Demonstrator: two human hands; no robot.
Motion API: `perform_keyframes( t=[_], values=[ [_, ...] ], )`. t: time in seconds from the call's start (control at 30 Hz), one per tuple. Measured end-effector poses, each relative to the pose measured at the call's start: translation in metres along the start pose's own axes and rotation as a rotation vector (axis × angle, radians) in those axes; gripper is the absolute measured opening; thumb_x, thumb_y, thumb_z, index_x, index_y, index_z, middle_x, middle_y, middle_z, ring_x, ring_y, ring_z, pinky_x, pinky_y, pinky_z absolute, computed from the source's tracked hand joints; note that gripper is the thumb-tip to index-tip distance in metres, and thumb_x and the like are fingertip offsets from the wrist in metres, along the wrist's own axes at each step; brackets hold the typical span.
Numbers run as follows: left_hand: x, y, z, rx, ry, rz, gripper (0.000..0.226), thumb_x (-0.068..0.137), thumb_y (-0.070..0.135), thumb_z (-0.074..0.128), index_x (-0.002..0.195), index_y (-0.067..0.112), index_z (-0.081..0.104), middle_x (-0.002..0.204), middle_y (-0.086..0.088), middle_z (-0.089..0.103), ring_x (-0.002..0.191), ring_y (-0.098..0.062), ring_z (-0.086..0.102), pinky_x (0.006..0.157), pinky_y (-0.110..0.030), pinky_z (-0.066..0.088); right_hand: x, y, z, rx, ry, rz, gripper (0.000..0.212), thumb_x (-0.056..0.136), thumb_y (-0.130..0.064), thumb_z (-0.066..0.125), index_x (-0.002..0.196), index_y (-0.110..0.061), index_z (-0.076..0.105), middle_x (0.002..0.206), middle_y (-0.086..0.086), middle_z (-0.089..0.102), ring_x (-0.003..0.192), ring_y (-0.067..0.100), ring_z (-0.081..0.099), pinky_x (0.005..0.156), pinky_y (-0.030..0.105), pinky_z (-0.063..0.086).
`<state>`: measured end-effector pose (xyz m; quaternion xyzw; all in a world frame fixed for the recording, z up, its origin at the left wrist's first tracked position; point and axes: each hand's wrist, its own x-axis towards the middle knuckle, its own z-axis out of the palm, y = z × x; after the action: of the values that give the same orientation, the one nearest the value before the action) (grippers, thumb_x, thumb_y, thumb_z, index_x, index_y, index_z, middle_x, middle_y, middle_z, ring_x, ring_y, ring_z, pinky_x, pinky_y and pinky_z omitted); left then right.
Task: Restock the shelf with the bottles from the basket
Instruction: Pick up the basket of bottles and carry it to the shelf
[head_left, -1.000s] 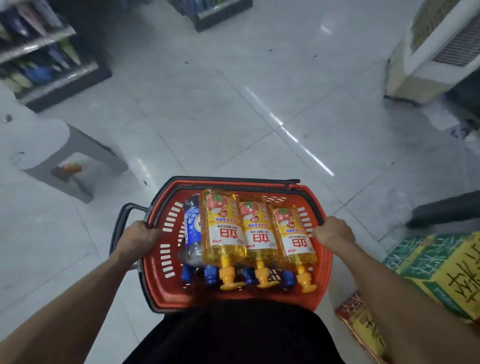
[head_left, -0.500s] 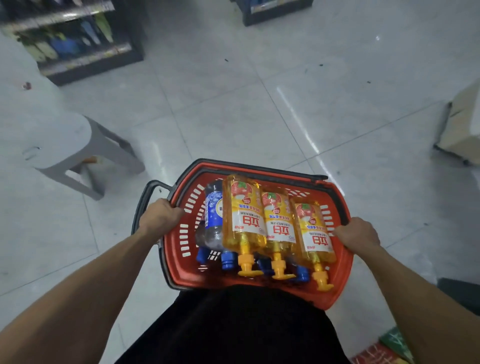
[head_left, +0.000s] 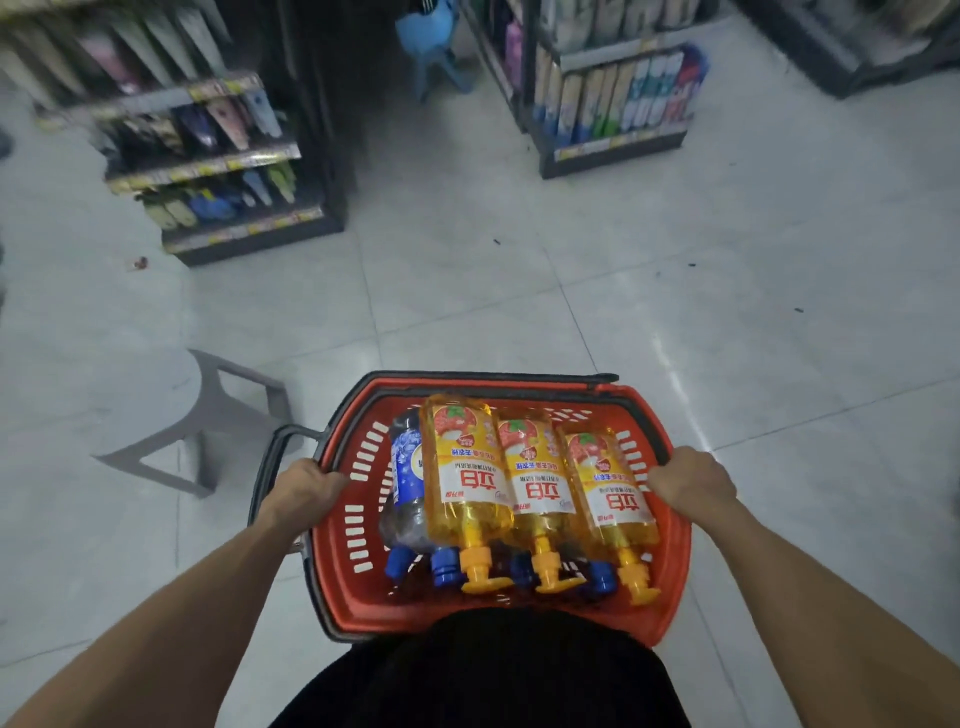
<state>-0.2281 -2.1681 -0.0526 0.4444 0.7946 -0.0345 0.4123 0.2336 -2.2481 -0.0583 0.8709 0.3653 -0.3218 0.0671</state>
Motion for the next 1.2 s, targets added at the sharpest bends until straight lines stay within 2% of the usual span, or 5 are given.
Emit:
perform_keyframes(
  t=[0.3,0.47,0.83,1.03,1.2],
  values=[
    [0.077,0.119,-0.02,-0.082,0.02,-0.028,0.047,0.066,0.053,0.065,0.086,0.011,0.071,0.072,-0.004,0.077,0.064,-0.023,0.076,0.074,-0.043,0.065,0.14,-0.084,-0.111,-0.034,-0.031,-0.11,0.031,0.095,-0.051,0.06,0.1,-0.02,0.063,0.078,-0.002,0.064,0.063,0.017,0.065,0.051,0.025,0.047],
    [0.148,0.211,-0.044,-0.088,0.029,-0.014,0.024,0.079,0.041,0.069,0.078,0.018,0.061,0.076,-0.003,0.073,0.068,-0.024,0.074,0.075,-0.038,0.063,0.225,-0.156,-0.154,-0.062,-0.004,-0.086,0.036,0.092,-0.055,0.061,0.104,-0.021,0.063,0.084,-0.001,0.067,0.065,0.018,0.066,0.055,0.027,0.051],
    [0.349,0.419,-0.142,-0.054,-0.047,0.011,0.024,0.082,0.037,0.073,0.086,0.015,0.066,0.086,-0.008,0.073,0.077,-0.028,0.073,0.082,-0.043,0.064,0.387,-0.321,-0.277,-0.105,0.008,0.016,0.032,0.095,-0.051,0.06,0.101,-0.02,0.06,0.075,-0.003,0.059,0.063,0.018,0.062,0.063,0.031,0.053],
    [0.426,0.515,-0.179,-0.116,-0.03,-0.048,0.023,0.086,0.023,0.078,0.072,0.017,0.061,0.072,-0.005,0.069,0.064,-0.022,0.069,0.057,-0.028,0.054,0.488,-0.409,-0.336,-0.121,-0.001,-0.003,0.035,0.095,-0.055,0.058,0.105,-0.022,0.061,0.087,-0.001,0.067,0.067,0.018,0.065,0.065,0.033,0.055],
    [0.492,0.601,-0.211,-0.173,0.029,-0.103,0.02,0.088,0.024,0.077,0.086,0.01,0.064,0.07,-0.005,0.068,0.064,-0.022,0.069,0.063,-0.029,0.055,0.6,-0.502,-0.402,-0.127,-0.045,-0.1,0.034,0.094,-0.053,0.058,0.104,-0.021,0.063,0.085,-0.001,0.067,0.068,0.019,0.067,0.07,0.035,0.06]
  ],
)
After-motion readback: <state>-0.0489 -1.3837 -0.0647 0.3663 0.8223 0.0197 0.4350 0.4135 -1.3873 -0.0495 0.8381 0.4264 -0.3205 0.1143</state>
